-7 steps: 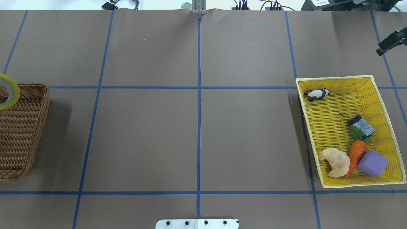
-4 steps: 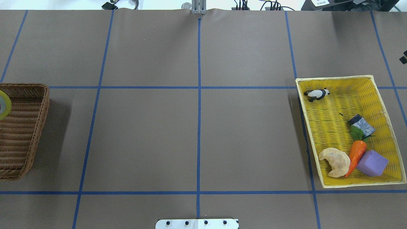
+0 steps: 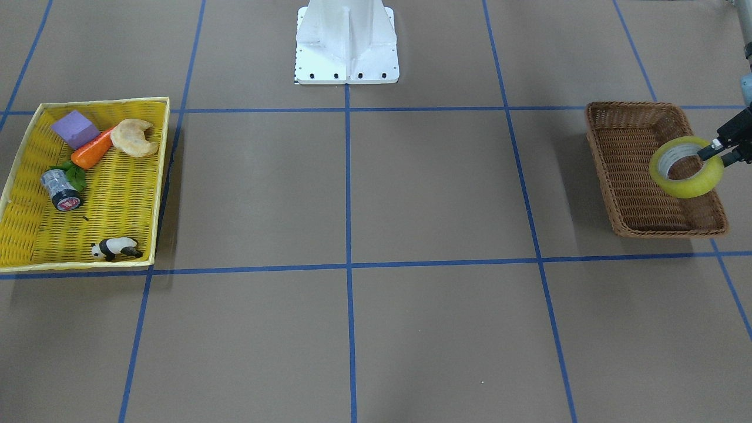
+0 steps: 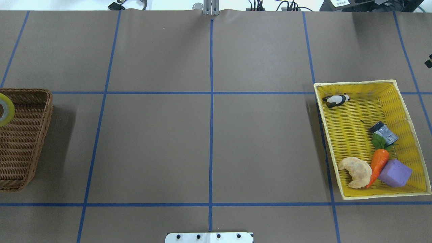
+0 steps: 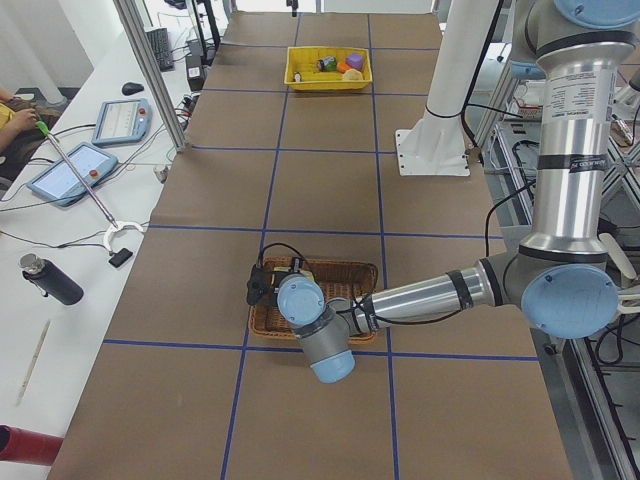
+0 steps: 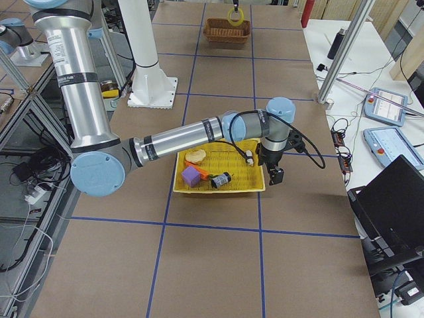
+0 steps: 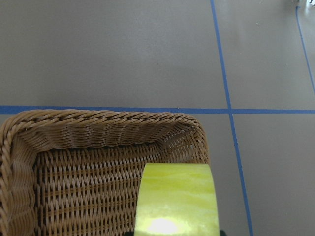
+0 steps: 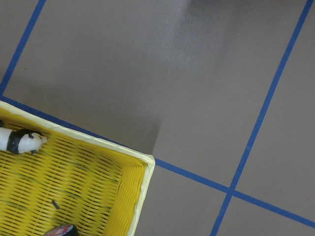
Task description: Move tape to another basket
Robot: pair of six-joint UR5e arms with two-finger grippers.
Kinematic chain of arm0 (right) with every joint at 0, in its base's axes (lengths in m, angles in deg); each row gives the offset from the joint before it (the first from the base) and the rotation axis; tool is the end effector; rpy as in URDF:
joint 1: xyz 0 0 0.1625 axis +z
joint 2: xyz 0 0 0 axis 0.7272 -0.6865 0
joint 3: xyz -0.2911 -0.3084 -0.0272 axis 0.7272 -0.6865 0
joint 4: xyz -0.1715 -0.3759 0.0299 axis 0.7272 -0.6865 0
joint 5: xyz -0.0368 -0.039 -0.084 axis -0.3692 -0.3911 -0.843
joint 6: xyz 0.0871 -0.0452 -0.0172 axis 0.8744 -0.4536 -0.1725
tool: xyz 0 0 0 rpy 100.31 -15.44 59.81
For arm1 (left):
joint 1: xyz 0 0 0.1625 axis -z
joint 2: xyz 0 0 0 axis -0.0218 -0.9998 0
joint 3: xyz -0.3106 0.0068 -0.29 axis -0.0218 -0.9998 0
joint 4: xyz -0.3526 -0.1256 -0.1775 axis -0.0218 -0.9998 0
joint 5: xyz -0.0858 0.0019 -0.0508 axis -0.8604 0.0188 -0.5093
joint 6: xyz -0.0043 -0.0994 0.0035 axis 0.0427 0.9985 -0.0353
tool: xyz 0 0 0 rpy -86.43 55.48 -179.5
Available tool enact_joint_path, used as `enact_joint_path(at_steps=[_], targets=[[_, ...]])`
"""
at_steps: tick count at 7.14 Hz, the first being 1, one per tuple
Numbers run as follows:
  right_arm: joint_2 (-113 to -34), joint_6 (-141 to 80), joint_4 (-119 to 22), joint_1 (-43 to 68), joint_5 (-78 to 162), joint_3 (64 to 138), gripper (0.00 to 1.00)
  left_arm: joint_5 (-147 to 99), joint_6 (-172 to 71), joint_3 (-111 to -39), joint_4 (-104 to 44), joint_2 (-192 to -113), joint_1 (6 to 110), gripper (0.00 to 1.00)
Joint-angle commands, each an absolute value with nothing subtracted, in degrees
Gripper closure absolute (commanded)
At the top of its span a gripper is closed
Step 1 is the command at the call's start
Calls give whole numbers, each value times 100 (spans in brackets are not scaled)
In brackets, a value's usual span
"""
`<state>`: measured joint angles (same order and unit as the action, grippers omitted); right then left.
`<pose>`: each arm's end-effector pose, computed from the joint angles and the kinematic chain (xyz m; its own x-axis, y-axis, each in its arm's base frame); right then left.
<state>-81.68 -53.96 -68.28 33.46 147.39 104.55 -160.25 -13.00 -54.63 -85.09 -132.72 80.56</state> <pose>-0.0285 -0.5776 0.5090 0.7200 -0.3803 0.5806 0.2594 0.9233 0.2831 0.0232 -0.4487 0.6485 0.2104 0.1606 -0.9643 0.1606 0.9673 0.1962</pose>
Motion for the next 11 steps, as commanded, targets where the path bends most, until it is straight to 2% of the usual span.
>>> enact_joint_path(at_steps=[1, 3, 4, 7, 11], targets=[[-8163, -5377, -6808, 3342, 14738, 10455, 0, -15968, -1298, -5523, -8607, -13337, 8049, 27], [-8163, -5351, -6799, 3351, 14747, 10473, 0, -15268, -1324, -6153, -8624, -13356, 8058, 24], [-8163, -5351, -6799, 3351, 14747, 10473, 0, -14838, -1577, -6357, -8642, -13321, 8058, 4], [-8154, -5324, -6799, 3342, 14738, 10473, 0, -13089, -3436, -6360, -8520, -13285, 8084, 2], [-8172, -5333, -6799, 3351, 14738, 10455, 0, -12111, -7128, -6604, -5969, -13356, 8944, 1]])
